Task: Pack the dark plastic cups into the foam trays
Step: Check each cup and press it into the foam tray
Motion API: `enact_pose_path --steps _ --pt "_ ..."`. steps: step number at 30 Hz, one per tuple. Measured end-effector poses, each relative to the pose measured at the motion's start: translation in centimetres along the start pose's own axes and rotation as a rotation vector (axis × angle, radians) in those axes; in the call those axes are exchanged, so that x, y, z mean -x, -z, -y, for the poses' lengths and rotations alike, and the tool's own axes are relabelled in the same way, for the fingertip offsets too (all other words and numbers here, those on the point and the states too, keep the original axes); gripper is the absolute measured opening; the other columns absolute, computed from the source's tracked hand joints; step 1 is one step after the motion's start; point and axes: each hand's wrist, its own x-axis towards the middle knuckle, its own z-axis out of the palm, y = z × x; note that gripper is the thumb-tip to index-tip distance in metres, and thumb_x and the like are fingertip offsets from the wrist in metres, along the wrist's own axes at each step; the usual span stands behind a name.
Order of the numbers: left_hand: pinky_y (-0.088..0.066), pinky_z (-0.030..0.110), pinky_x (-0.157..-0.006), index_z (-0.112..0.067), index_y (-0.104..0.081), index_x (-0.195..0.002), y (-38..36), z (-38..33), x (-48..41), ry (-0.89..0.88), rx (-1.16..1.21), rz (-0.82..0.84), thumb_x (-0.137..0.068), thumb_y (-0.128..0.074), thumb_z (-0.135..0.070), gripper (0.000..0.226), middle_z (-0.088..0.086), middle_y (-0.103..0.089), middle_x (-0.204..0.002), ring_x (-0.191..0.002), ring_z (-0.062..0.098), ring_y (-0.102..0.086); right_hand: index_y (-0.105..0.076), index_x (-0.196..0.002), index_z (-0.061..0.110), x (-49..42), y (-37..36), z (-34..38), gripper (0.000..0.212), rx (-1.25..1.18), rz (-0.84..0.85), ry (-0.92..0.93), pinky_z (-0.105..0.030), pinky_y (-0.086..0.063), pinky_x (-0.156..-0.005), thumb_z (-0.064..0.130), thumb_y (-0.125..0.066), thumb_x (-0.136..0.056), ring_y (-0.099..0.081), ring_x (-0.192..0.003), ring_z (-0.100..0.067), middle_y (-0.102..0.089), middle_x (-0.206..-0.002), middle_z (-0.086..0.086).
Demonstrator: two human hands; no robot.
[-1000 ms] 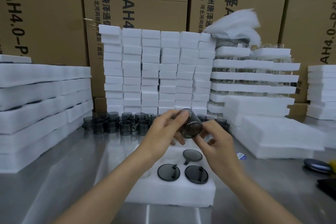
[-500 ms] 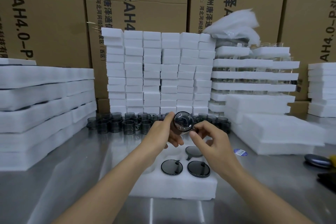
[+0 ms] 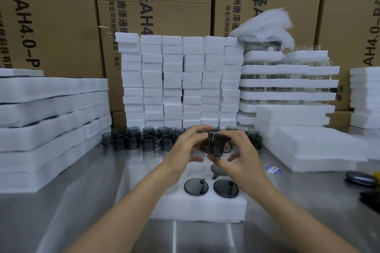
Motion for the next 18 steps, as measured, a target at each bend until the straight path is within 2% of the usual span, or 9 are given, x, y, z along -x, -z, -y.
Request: enact_pose_path --steps 4,7,12,15,18 --pt "-0.055 0.03 -0.074 -0.035 -0.072 -0.122 -0.2 1.0 -0.5 0.055 -0.041 -0.11 -0.112 -0.045 -0.032 0.028 -0.005 -0.082 -0.106 -0.093 0.011 -0.077 -0.063 -0.13 0.038 0.1 -0.1 0.0 0.062 0.056 -0.012 0.029 -0.023 -0.052 -0.089 0.015 -0.09 -0.08 -0.061 -0.114 -0.01 -0.059 -0.121 0.021" --pt "-0.053 0.031 -0.075 -0.032 -0.07 -0.116 -0.2 1.8 -0.9 0.095 -0.167 -0.205 -0.113 -0.047 -0.025 0.025 -0.008 -0.081 -0.103 -0.091 0.011 -0.079 -0.065 -0.136 0.03 0.0 0.2 0.0 0.063 0.09 0.019 0.026 -0.024 -0.05 -0.097 0.014 -0.09 -0.08 -0.059 -0.116 -0.009 -0.059 -0.123 0.013" --pt "-0.05 0.026 -0.071 -0.031 -0.07 -0.114 0.1 2.3 -0.8 0.059 -0.221 -0.243 -0.11 -0.051 -0.013 0.027 -0.007 -0.082 -0.097 -0.084 0.002 -0.074 -0.067 -0.137 0.026 0.1 0.0 0.3 0.064 0.14 0.057 0.067 -0.033 -0.048 -0.102 0.014 -0.09 -0.079 -0.055 -0.119 -0.011 -0.057 -0.12 0.007" --pt "-0.053 0.029 -0.074 -0.033 -0.076 -0.105 -0.2 2.0 -0.8 0.066 -0.154 -0.2 -0.112 -0.052 -0.032 0.026 -0.008 -0.081 -0.093 -0.088 0.011 -0.076 -0.065 -0.142 0.027 0.2 0.1 0.4 0.068 0.133 0.032 0.081 -0.026 -0.045 -0.104 0.017 -0.091 -0.08 -0.055 -0.121 -0.013 -0.056 -0.122 0.01" --pt "-0.057 0.031 -0.078 -0.038 -0.077 -0.109 -0.2 1.6 -0.6 0.121 0.008 -0.05 -0.107 -0.056 -0.055 0.027 -0.004 -0.082 -0.099 -0.088 0.011 -0.076 -0.061 -0.144 0.026 0.1 0.0 0.6 0.071 0.09 -0.011 0.083 -0.017 -0.042 -0.104 0.018 -0.092 -0.081 -0.057 -0.122 -0.011 -0.058 -0.124 0.012"
